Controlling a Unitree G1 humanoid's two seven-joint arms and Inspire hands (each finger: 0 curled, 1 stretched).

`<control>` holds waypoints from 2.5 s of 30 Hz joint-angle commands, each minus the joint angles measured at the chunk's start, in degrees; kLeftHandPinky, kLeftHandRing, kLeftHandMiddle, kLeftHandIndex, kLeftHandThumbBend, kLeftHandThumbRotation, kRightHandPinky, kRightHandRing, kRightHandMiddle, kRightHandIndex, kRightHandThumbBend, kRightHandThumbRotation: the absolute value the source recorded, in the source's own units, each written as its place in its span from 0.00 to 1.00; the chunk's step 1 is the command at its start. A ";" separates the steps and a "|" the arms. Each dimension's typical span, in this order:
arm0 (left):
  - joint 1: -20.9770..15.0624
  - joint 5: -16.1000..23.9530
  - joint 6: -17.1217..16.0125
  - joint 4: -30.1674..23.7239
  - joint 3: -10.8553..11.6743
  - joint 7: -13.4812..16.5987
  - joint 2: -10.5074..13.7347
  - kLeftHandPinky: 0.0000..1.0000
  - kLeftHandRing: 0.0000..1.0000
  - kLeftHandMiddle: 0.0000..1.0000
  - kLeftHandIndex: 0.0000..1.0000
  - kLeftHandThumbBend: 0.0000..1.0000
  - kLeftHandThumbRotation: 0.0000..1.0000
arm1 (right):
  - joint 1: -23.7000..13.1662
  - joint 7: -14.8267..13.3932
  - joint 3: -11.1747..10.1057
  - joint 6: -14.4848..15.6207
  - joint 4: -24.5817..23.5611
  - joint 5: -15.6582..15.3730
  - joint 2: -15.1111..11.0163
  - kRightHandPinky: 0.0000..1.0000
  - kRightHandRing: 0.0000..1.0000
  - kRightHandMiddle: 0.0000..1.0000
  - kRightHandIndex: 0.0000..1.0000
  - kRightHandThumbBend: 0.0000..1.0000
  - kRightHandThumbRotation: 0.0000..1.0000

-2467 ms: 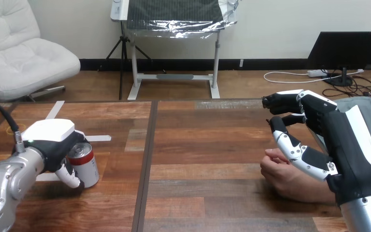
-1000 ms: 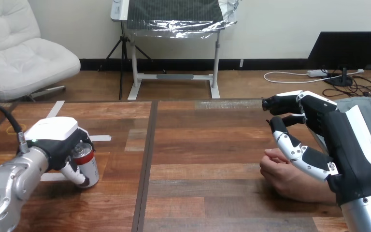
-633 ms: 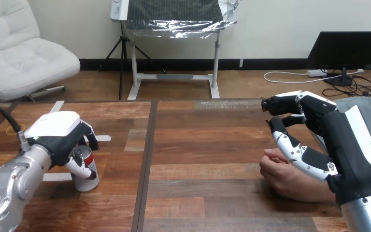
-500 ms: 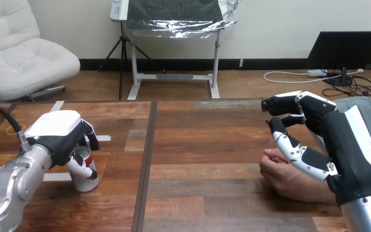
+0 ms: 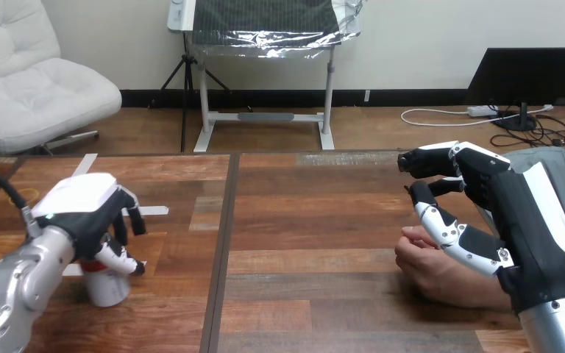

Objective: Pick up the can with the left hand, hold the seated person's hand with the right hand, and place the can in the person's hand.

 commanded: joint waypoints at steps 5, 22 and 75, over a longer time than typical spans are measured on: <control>-4.50 -0.48 -0.96 2.70 0.81 2.41 -0.28 0.32 0.39 0.48 0.54 0.71 0.00 | -3.34 0.26 -1.09 0.81 -3.13 0.27 -1.53 0.62 0.70 0.68 0.61 0.31 0.00; -4.61 -0.53 -0.77 3.31 0.78 2.47 -0.44 0.31 0.39 0.49 0.55 0.70 0.00 | -3.42 1.01 -1.18 1.23 -3.14 1.33 -1.81 0.62 0.71 0.68 0.62 0.31 0.00; -3.43 -6.26 -4.25 -0.33 3.51 -0.16 1.15 0.48 0.53 0.58 0.62 0.73 0.00 | -4.01 1.06 -0.93 3.28 -3.70 0.97 -2.95 0.59 0.68 0.68 0.63 0.31 0.00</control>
